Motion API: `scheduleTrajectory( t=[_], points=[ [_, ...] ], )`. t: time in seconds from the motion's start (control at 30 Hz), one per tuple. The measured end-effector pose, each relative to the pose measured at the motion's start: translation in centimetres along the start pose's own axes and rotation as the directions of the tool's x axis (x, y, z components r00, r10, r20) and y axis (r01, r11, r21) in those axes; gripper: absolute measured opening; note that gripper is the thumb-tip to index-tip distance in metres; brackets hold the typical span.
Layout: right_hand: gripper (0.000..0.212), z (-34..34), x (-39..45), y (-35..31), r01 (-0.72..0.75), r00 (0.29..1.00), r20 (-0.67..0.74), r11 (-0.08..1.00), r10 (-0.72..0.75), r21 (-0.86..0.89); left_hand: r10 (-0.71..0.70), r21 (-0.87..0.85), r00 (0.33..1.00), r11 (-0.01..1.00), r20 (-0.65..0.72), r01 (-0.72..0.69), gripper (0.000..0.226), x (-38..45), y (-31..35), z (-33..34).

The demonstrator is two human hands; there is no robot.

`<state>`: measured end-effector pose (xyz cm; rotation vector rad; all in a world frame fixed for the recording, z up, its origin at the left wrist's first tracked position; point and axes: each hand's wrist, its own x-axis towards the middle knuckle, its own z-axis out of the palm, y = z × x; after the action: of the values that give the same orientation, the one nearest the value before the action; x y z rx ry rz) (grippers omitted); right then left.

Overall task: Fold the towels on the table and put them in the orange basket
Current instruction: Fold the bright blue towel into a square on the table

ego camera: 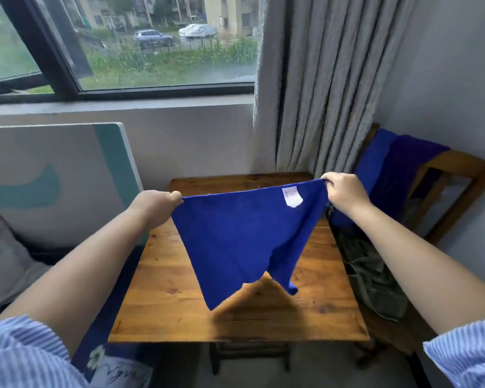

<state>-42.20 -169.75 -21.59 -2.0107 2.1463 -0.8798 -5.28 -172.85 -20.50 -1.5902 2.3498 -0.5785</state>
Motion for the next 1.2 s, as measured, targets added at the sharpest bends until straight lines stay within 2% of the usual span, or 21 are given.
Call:
scheduleTrajectory(
  t=[0.03,0.1,0.2,0.27,0.37,0.5,0.6,0.67,0.77,0.83,0.9,0.97,1.07,1.13,1.2],
  points=[
    [0.026,0.2,0.1,0.0,0.000,0.999,0.047,1.000,0.001,-0.031,0.026,0.006,1.000,1.000,-0.002,-0.026,0.013,0.2,-0.2,0.1],
    [0.026,0.7,0.5,-0.4,-0.012,0.992,0.125,0.995,0.024,-0.096,-0.023,0.024,0.999,0.999,0.025,0.022,0.014,0.6,-0.5,0.1],
    [0.028,1.9,2.0,-1.6,-0.026,0.991,0.129,0.989,0.044,-0.144,-0.094,0.014,0.995,0.995,0.034,0.094,0.017,1.7,-1.3,0.8],
    [0.028,2.8,3.9,-3.2,-0.085,0.986,0.134,0.993,0.095,-0.080,-0.194,-0.054,0.980,0.979,0.054,0.197,0.024,2.8,-2.3,0.9],
    [0.026,3.5,7.5,-5.6,-0.169,0.975,0.154,0.984,0.159,0.053,-0.301,-0.186,0.953,0.936,0.013,0.299,0.023,4.6,-3.9,0.4],
    [0.027,4.0,11.7,-8.9,-0.156,0.986,-0.019,0.959,0.165,0.236,-0.432,-0.362,0.898,0.853,-0.087,0.375,0.025,7.3,-7.2,-0.5],
    [0.027,4.8,12.1,-10.7,-0.032,0.990,-0.129,0.974,0.062,0.224,-0.499,-0.482,0.852,0.793,-0.161,0.373,0.024,7.9,-10.1,-0.1],
    [0.024,5.8,10.8,-10.9,0.048,0.991,-0.134,0.984,-0.024,0.174,-0.492,-0.537,0.851,0.776,-0.185,0.332,0.025,7.2,-11.3,1.7],
    [0.018,8.4,7.4,-9.7,0.113,0.993,-0.033,0.988,-0.110,0.105,-0.359,-0.537,0.924,0.810,-0.133,0.237,0.034,4.9,-11.5,5.9],
    [0.019,10.6,4.6,-8.3,0.109,0.988,0.100,0.992,-0.114,0.059,-0.198,-0.483,0.980,0.860,-0.021,0.163,0.039,2.9,-10.7,9.1],
    [0.021,13.3,1.3,-6.8,0.081,0.957,0.280,0.997,-0.077,-0.001,-0.027,-0.360,0.990,0.930,0.137,0.075,0.041,0.8,-9.1,12.3],
    [0.023,15.8,-2.0,-5.4,0.061,0.890,0.456,0.995,-0.019,-0.079,0.129,-0.273,0.950,0.961,0.285,-0.048,0.038,-1.2,-6.9,15.2],
    [0.026,18.7,-6.7,-3.7,0.092,0.743,0.662,0.966,0.095,-0.242,0.315,-0.259,0.825,0.942,0.469,-0.213,0.040,-4.0,-2.9,18.9],
    [0.027,20.0,-9.5,-2.9,0.167,0.646,0.749,0.930,0.147,-0.327,0.401,-0.283,0.735,0.915,0.547,-0.288,0.038,-5.6,-0.4,20.4],
    [0.028,20.9,-11.9,-2.3,0.236,0.579,0.793,0.891,0.192,-0.388,0.444,-0.294,0.668,0.896,0.597,-0.332,0.035,-6.9,1.6,21.6]
  ],
)
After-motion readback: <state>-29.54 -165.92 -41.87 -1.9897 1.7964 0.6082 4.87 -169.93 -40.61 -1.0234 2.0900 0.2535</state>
